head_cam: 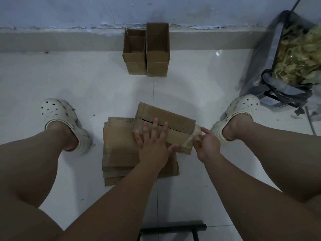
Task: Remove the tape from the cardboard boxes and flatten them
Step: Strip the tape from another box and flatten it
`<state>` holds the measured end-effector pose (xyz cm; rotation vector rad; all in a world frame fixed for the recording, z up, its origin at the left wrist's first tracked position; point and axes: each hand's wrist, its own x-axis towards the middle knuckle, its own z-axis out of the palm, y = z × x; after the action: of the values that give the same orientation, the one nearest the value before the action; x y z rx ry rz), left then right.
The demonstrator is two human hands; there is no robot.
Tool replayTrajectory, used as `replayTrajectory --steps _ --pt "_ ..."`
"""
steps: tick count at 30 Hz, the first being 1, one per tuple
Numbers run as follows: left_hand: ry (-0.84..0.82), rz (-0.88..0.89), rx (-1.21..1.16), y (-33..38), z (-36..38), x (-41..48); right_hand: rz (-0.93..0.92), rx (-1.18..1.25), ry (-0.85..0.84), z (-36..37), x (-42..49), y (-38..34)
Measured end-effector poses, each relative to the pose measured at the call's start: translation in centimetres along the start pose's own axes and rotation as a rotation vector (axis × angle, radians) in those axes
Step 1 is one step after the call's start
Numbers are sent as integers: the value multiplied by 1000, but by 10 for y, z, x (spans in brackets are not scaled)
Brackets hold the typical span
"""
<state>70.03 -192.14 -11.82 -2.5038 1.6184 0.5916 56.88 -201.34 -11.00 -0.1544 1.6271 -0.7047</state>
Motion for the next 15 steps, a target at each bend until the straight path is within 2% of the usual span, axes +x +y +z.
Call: replayTrajectory --steps 9,15 --pt "12 -11 -8 3 2 2 -23 -444 -79 17 -2 -5" --pt "23 -13 -24 2 2 -1 114 -69 30 25 -3 -2"
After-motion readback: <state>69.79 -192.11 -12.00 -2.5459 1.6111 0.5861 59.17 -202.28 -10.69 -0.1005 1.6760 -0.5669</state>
